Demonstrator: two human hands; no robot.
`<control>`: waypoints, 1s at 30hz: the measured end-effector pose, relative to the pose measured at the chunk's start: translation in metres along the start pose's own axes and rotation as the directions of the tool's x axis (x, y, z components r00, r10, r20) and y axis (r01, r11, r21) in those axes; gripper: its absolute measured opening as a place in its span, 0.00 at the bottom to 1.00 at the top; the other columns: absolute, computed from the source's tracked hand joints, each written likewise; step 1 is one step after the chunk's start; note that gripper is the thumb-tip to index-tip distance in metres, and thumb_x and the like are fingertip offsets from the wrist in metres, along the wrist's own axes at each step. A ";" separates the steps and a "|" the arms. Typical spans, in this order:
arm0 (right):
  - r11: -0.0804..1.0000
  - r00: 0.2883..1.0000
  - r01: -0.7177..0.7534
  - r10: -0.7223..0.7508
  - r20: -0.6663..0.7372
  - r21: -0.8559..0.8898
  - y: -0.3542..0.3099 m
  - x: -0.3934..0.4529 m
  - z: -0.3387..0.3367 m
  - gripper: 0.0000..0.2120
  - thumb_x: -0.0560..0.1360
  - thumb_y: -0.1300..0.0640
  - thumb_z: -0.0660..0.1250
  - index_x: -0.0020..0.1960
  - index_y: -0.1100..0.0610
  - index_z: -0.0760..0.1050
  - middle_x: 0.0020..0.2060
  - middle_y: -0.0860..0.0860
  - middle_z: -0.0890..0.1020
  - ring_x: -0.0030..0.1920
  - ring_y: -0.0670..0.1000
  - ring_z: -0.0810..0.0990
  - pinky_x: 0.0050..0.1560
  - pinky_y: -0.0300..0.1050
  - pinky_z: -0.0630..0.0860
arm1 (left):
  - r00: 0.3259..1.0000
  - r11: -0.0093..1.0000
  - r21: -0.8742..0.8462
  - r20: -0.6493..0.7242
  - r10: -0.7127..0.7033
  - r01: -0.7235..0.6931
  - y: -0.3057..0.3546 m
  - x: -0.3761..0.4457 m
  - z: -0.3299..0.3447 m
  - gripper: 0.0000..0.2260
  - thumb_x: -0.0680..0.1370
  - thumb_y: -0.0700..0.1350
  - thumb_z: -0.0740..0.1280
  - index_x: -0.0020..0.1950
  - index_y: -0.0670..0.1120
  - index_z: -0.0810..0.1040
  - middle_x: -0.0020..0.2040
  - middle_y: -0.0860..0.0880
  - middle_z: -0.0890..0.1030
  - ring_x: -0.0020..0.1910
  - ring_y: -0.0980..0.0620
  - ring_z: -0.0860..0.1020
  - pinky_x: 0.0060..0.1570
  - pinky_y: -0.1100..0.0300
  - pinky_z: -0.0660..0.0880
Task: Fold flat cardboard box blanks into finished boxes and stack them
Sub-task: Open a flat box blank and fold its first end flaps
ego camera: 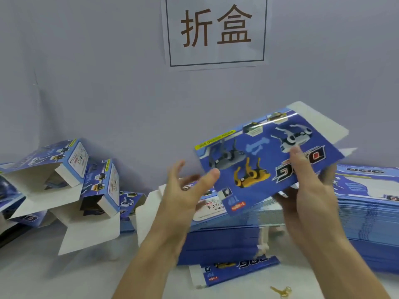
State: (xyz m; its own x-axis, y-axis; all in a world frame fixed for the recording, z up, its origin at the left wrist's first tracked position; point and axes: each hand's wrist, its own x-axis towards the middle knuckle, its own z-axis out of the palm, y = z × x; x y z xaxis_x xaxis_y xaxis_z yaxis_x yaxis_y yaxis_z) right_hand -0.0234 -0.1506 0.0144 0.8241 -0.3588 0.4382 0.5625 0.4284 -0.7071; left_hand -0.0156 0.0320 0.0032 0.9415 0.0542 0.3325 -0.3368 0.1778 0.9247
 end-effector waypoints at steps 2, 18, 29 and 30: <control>0.989 0.996 0.053 -0.042 0.081 -0.140 -0.002 0.003 -0.007 0.30 0.74 0.48 0.73 0.72 0.42 0.65 0.51 0.46 0.86 0.49 0.52 0.87 0.39 0.44 0.83 | 0.985 0.982 0.147 -0.106 0.137 -0.121 0.009 0.004 -0.010 0.38 0.61 0.67 0.72 0.70 0.62 0.69 0.60 0.53 0.80 0.57 0.58 0.80 0.64 0.47 0.75; 0.944 0.865 -0.002 0.167 0.472 -0.330 0.015 -0.009 0.001 0.24 0.77 0.42 0.68 0.72 0.38 0.67 0.61 0.49 0.83 0.58 0.54 0.84 0.51 0.53 0.83 | 0.939 0.947 0.087 0.187 0.288 -0.308 -0.005 -0.002 -0.003 0.19 0.73 0.56 0.70 0.63 0.61 0.74 0.50 0.47 0.82 0.52 0.46 0.83 0.50 0.47 0.81; 0.931 0.966 -0.032 0.122 0.229 -0.363 0.023 -0.014 0.012 0.09 0.76 0.47 0.59 0.44 0.44 0.78 0.30 0.55 0.80 0.29 0.52 0.80 0.29 0.46 0.75 | 0.980 0.980 0.040 -0.049 0.195 -0.193 0.001 -0.005 0.005 0.12 0.79 0.47 0.60 0.35 0.46 0.67 0.30 0.49 0.67 0.29 0.51 0.66 0.30 0.58 0.67; 0.940 0.966 -0.059 0.139 0.218 -0.335 0.023 -0.013 0.011 0.10 0.72 0.46 0.58 0.50 0.38 0.76 0.29 0.55 0.77 0.29 0.53 0.78 0.28 0.45 0.74 | 0.977 0.977 0.030 -0.030 0.210 -0.209 0.001 -0.005 0.004 0.08 0.76 0.48 0.60 0.39 0.47 0.71 0.32 0.48 0.69 0.29 0.51 0.69 0.30 0.58 0.69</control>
State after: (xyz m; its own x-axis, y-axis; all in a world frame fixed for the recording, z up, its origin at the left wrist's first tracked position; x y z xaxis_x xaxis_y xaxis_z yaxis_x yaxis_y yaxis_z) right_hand -0.0206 -0.1267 -0.0015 0.8885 -0.1060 0.4464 0.4580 0.1467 -0.8768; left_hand -0.0201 0.0275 0.0030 0.8496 0.1202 0.5135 -0.5264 0.1334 0.8397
